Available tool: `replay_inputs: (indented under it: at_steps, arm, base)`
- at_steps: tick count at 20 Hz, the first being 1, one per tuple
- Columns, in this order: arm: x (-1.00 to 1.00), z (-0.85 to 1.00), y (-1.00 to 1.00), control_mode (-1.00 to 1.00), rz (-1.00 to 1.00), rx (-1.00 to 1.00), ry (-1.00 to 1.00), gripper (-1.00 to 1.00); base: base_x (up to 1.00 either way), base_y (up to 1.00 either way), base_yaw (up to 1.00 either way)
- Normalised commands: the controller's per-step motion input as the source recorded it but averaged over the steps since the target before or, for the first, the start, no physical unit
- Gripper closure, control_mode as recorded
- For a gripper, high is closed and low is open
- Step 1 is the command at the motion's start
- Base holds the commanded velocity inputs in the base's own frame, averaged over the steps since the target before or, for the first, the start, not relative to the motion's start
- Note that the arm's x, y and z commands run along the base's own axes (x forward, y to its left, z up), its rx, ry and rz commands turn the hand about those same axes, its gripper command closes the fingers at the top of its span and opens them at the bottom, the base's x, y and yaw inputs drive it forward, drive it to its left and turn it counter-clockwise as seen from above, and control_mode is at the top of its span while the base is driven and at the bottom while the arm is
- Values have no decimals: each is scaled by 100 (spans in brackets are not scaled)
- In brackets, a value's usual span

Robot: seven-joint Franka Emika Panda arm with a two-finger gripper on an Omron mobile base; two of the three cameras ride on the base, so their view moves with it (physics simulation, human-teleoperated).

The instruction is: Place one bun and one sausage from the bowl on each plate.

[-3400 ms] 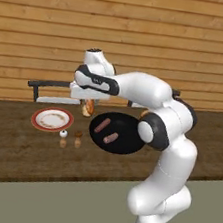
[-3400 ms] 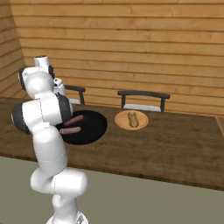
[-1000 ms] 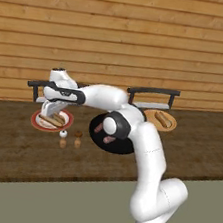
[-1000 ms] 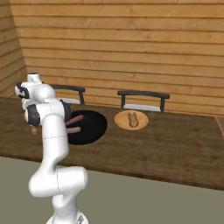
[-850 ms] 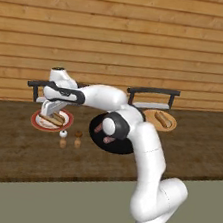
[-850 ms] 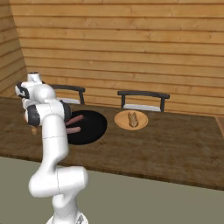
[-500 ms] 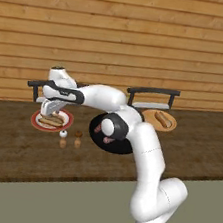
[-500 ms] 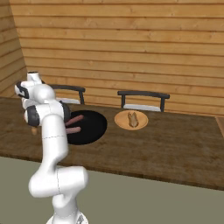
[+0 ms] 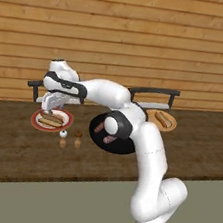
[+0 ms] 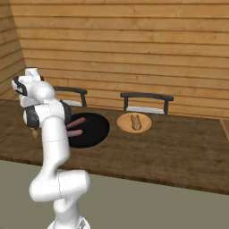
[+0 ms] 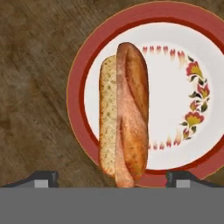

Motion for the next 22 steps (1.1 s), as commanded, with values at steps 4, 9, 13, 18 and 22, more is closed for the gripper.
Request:
replay_inputs:
  at_steps: [4, 9, 13, 18, 22]
  arm:
    - [-100, 26, -95, -100, -18, 13, -4, -100]
    - [-100, 17, -100, -100, -22, 14, 0, -100]
    - [-85, 3, -100, -100, -30, 7, 1, -100]
    - [-91, 0, -99, -100, -34, 6, 6, -100]
    - [-46, 36, -68, -100, -35, 0, 15, -100]
  base:
    - [0, 0, 0]
    - [0, 0, 0]
    - [0, 0, 0]
    - [0, 0, 0]
    - [0, 0, 0]
